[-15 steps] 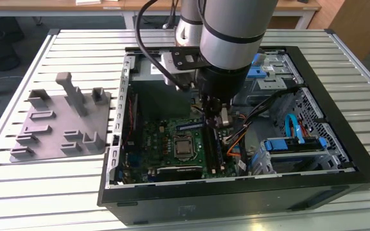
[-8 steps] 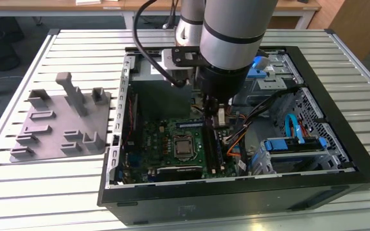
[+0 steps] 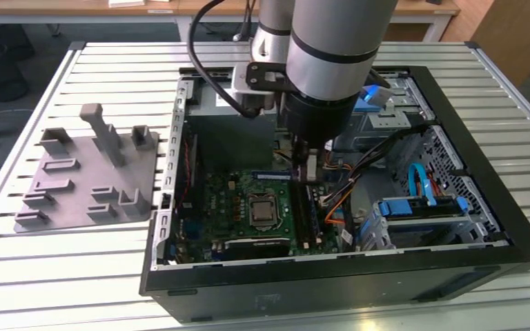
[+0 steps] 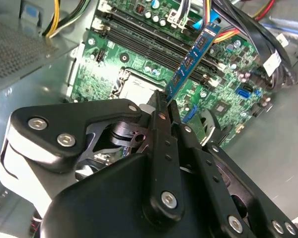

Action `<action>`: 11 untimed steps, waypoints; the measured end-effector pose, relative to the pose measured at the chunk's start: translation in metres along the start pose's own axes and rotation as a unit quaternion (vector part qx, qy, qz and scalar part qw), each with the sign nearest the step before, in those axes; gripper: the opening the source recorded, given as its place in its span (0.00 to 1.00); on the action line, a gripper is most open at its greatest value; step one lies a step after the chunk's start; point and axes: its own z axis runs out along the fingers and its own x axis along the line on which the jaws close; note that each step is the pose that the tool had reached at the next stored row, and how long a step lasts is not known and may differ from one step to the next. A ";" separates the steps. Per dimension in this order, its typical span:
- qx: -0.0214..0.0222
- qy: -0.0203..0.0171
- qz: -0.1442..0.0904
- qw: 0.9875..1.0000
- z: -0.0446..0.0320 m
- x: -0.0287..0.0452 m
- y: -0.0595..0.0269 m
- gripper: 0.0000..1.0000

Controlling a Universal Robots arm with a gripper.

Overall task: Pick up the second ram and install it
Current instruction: 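Insert the second ram into the second slot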

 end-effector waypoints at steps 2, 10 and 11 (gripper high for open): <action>0.001 0.000 0.015 1.000 0.0001 0.0000 0.0000 0.14; 0.003 -0.001 0.075 0.997 0.0003 0.0000 0.0000 0.14; 0.003 -0.001 0.083 0.997 0.0004 0.0000 0.0000 0.14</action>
